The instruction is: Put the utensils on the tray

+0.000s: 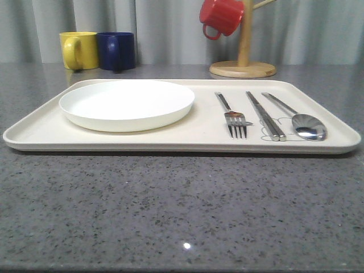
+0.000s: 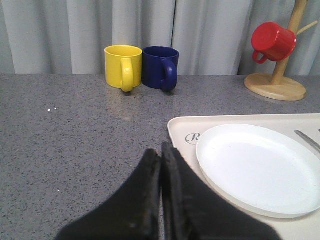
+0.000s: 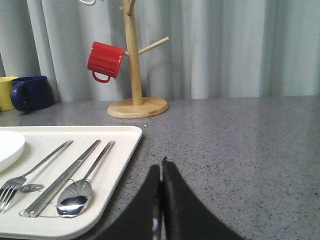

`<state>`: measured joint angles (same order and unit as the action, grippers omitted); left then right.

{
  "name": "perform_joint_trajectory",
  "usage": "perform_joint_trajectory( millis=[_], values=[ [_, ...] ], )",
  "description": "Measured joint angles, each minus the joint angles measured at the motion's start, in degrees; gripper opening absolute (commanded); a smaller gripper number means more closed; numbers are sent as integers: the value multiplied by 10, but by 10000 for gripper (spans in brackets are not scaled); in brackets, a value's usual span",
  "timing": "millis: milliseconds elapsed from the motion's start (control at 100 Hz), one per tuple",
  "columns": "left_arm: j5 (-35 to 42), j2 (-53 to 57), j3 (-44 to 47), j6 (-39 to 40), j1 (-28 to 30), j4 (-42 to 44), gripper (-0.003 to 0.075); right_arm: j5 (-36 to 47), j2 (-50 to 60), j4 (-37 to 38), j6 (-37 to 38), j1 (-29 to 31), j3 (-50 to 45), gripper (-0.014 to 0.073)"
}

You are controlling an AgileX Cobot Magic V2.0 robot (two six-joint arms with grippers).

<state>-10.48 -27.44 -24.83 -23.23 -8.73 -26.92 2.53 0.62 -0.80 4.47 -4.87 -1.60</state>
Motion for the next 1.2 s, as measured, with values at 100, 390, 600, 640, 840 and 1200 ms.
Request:
perform_joint_trajectory(
  millis=[100,390,600,640,840,1200],
  values=[
    [0,0,0,0,0,0,-18,0,0,0,0,0,0,-68],
    [0,0,0,0,0,0,-18,0,0,0,0,0,0,-68],
    [0,0,0,0,0,0,-18,1,0,0,0,0,0,-68],
    [0,0,0,0,0,0,-18,1,0,0,0,0,0,-68],
    [0,0,0,0,0,0,-18,1,0,0,0,0,0,-68],
    [15,0,0,2,0,27,-18,1,0,0,0,0,0,-68]
  ],
)
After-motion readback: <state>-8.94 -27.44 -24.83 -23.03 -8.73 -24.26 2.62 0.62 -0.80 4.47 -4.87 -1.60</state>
